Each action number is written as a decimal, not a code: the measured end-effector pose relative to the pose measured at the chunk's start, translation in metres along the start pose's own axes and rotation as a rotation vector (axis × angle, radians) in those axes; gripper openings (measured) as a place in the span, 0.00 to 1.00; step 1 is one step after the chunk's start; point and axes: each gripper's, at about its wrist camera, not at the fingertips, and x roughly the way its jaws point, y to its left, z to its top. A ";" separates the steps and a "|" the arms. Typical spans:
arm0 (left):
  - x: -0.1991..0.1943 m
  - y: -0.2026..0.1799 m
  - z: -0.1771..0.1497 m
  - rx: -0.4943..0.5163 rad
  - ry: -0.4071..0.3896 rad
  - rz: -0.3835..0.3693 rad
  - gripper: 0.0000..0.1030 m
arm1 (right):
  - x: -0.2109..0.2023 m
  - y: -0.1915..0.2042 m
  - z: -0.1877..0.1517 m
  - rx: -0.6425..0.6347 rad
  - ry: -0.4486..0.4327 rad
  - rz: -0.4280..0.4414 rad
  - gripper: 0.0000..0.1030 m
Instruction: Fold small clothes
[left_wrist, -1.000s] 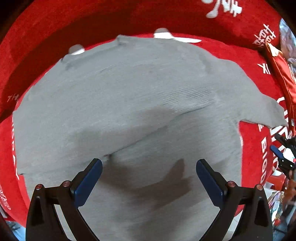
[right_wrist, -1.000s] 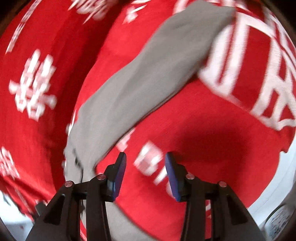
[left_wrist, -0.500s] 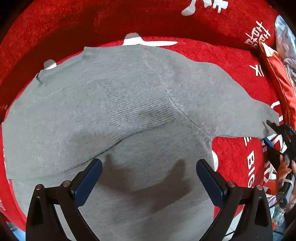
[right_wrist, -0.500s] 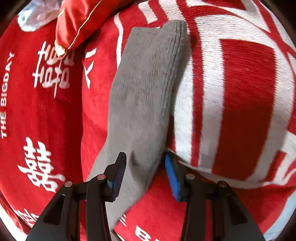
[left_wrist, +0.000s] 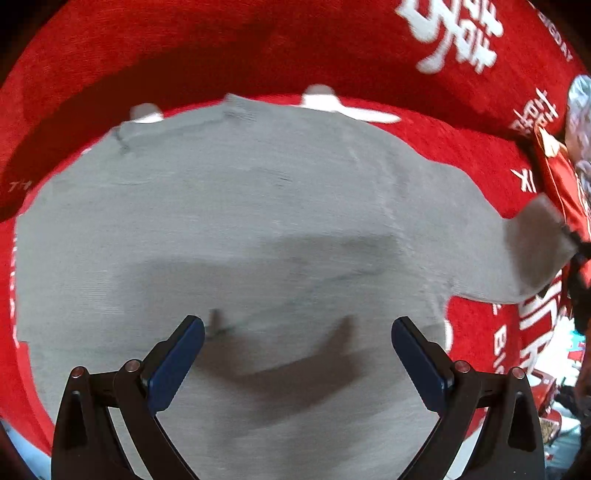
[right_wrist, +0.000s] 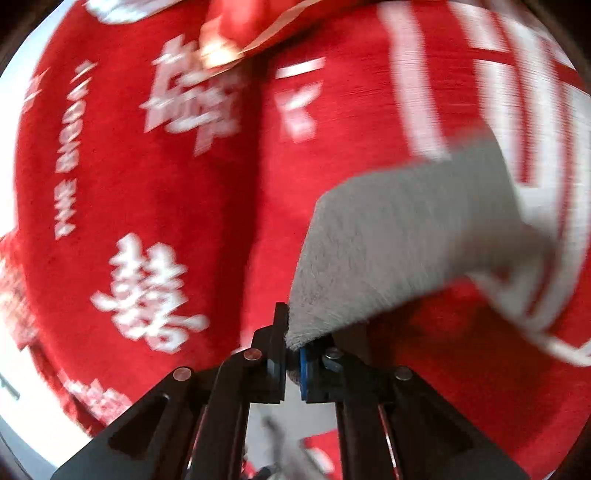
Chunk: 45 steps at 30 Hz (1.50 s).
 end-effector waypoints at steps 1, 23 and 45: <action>-0.004 0.009 -0.001 -0.007 -0.008 0.011 0.99 | 0.007 0.017 -0.006 -0.045 0.026 0.014 0.05; -0.034 0.198 -0.049 -0.263 -0.070 0.132 0.99 | 0.248 0.119 -0.293 -0.668 0.664 -0.301 0.13; -0.024 0.239 -0.025 -0.488 -0.154 -0.454 0.99 | 0.275 0.162 -0.341 -0.824 0.787 -0.194 0.12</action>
